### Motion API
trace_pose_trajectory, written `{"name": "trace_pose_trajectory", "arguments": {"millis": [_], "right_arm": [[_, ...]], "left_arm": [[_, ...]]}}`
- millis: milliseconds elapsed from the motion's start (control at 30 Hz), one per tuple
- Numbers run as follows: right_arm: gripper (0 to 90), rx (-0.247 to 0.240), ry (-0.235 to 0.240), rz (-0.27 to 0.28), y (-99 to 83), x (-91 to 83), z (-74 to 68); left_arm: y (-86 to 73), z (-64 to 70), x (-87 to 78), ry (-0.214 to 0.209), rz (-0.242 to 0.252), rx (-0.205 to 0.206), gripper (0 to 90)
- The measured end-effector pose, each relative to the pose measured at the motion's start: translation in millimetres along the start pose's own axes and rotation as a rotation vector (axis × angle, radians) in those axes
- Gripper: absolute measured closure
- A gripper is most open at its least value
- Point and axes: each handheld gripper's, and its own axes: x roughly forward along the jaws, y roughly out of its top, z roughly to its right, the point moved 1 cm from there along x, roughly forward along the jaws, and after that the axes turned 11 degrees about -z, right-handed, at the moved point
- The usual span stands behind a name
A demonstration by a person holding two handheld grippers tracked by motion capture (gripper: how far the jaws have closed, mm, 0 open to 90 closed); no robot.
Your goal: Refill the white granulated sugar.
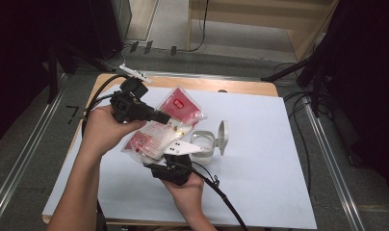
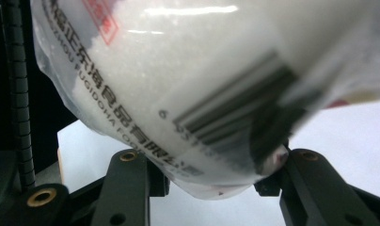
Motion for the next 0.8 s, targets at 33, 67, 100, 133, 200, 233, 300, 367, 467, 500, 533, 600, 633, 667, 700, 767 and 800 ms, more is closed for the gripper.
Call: {"name": "trace_pose_trajectory", "arguments": {"millis": [33, 67, 100, 133, 200, 233, 300, 367, 467, 500, 533, 600, 633, 667, 700, 767, 800], "right_arm": [[57.9, 0.002, -0.004, 0.005, -0.1, -1.4, 1.1], [57.9, 0.008, -0.007, 0.011, -0.1, -2.6, 2.4], [57.9, 0.017, -0.007, 0.01, 0.0, -4.1, 3.8], [58.0, 0.016, -0.01, 0.013, 0.0, -5.1, 5.5], [57.8, 0.023, -0.023, 0.012, -0.4, -7.7, 8.0], [57.7, 0.012, -0.041, 0.015, -0.3, -9.7, 7.8], [57.6, -0.029, -0.071, 0.02, 1.3, -14.2, 6.6], [57.2, -0.051, -0.086, 0.012, 3.7, -16.8, 6.1], [56.2, -0.043, -0.064, -0.01, 5.9, -17.6, 8.3], [56.1, -0.038, -0.055, -0.012, 6.1, -17.4, 9.0], [56.2, -0.036, -0.047, -0.014, 6.2, -17.6, 9.9], [56.6, -0.026, -0.033, -0.019, 6.2, -17.5, 12.3], [57.0, -0.032, -0.027, -0.023, 6.2, -17.8, 13.4], [57.0, -0.037, -0.032, -0.028, 6.2, -18.3, 14.1], [57.1, -0.041, -0.031, -0.029, 6.3, -18.7, 15.0], [57.1, -0.044, -0.024, -0.034, 6.7, -20.8, 17.1], [57.2, -0.052, -0.029, -0.036, 6.9, -21.9, 17.9]], "left_arm": [[-0.1, 0.9, -1.4, 0.0, 0.005, 0.002, 87.8], [-0.2, 1.3, -2.4, -0.002, 0.011, 0.012, 88.0], [-0.3, 2.1, -3.2, -0.002, 0.017, 0.017, 88.3], [-0.6, 2.7, -4.3, -0.008, 0.02, 0.024, 88.4], [-0.8, 4.3, -5.5, -0.007, 0.036, 0.037, 89.0], [-0.7, 4.9, -6.3, -0.011, 0.043, 0.049, 89.4], [0.1, 6.5, -7.2, -0.021, 0.06, 0.061, 89.8], [0.8, 7.0, -7.4, -0.029, 0.076, 0.065, 90.0], [0.2, 5.0, -8.0, -0.026, 0.088, 0.054, 90.0], [-0.3, 3.9, -8.8, -0.027, 0.092, 0.054, 90.0], [-0.8, 2.8, -9.5, -0.037, 0.105, 0.049, 90.0], [-2.0, 1.2, -11.7, -0.056, 0.105, 0.038, 90.0], [-2.7, 1.1, -13.2, -0.053, 0.114, 0.037, 90.0], [-3.3, 1.3, -15.1, -0.056, 0.121, 0.033, 90.0], [-3.8, 1.2, -17.3, -0.056, 0.133, 0.032, 90.0], [-5.2, 0.0, -21.5, -0.053, 0.156, 0.031, 90.0], [-6.1, -0.9, -23.5, -0.053, 0.169, 0.032, 90.0]]}}
